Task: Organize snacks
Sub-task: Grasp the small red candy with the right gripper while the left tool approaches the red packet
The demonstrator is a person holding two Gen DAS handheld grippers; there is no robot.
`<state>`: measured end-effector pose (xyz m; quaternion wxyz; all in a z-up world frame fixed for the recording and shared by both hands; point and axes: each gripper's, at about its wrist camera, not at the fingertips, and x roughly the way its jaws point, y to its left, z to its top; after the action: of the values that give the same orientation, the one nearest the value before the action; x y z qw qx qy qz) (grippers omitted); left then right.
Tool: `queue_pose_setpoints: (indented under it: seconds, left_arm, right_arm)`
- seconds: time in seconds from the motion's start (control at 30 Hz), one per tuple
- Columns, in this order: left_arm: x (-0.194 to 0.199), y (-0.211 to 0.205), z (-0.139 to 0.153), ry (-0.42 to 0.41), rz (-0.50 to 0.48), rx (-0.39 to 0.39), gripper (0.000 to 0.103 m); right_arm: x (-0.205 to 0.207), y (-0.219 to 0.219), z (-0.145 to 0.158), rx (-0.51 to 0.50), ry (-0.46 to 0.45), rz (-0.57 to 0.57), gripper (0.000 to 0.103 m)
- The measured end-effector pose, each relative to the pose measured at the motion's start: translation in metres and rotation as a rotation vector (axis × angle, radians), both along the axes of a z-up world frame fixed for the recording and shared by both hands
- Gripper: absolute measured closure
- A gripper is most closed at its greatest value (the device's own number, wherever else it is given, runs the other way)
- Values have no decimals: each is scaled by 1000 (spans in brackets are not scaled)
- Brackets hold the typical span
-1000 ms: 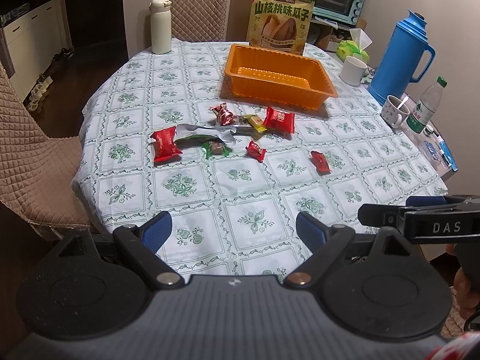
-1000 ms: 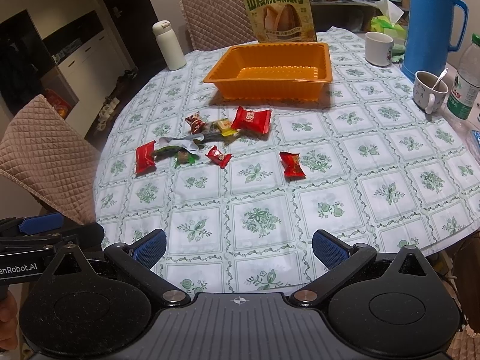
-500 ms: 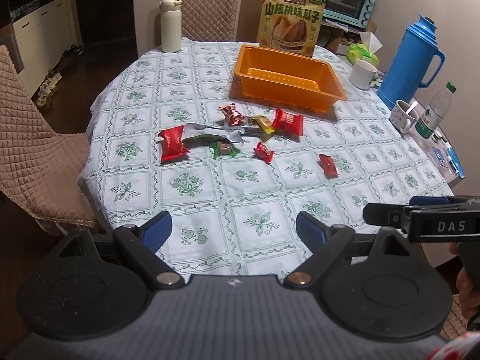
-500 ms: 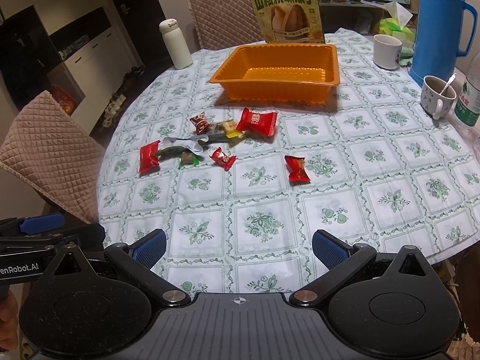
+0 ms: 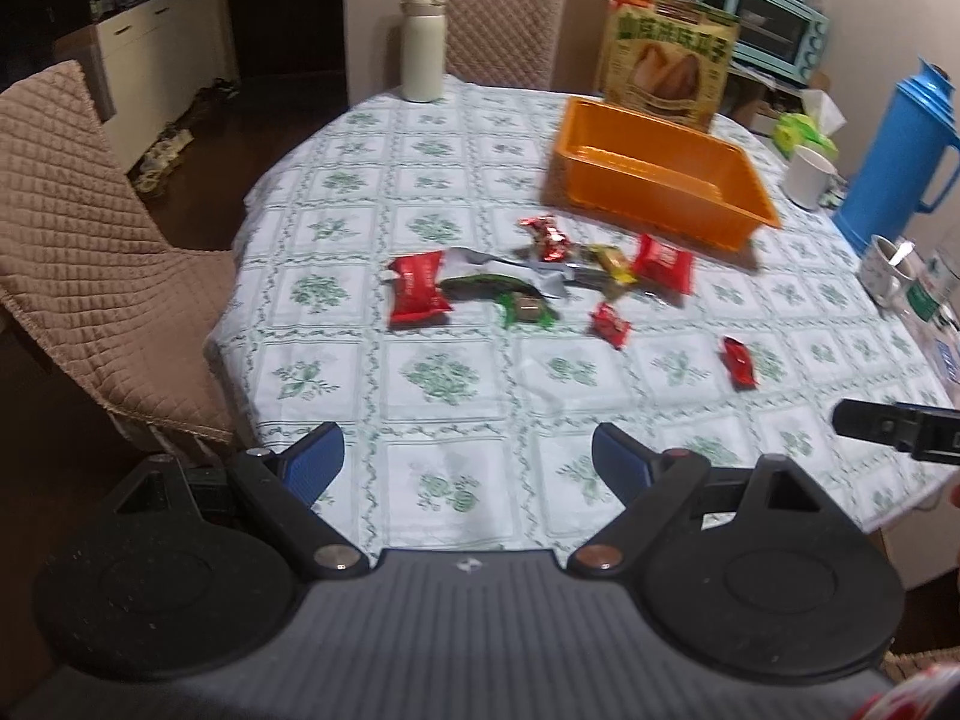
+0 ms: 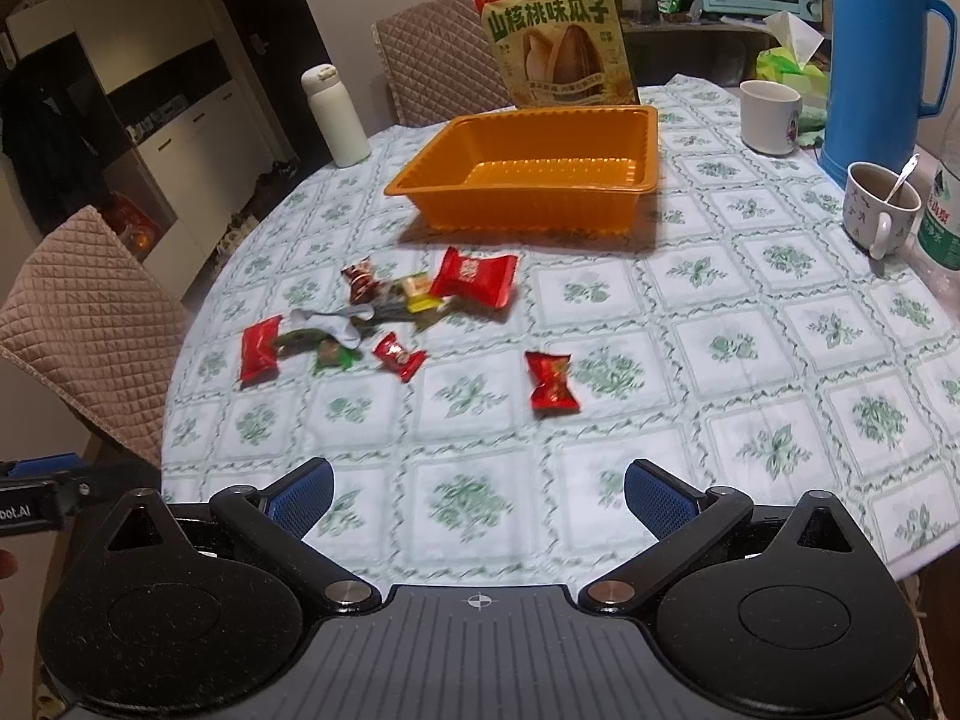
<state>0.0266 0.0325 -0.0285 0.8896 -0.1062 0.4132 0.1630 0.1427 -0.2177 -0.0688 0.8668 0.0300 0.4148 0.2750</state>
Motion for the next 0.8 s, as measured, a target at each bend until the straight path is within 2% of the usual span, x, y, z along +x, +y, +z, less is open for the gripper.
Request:
queue_pose_setpoints:
  seconds: [0.17, 0.4, 0.53, 0.8]
  left_arm:
    - [-1, 6, -7, -12, 63, 23, 14]
    - [3, 12, -19, -15, 90, 50, 15]
    - [12, 16, -25, -8, 81, 80, 15]
    - [46, 39, -39, -7, 29, 76, 19]
  right_arm:
    - [17, -10, -12, -7, -23, 14, 0]
    - [35, -11, -27, -19, -90, 44, 1]
    - [43, -7, -35, -8, -102, 59, 16]
    - [62, 9, -49, -10, -110, 46, 37]
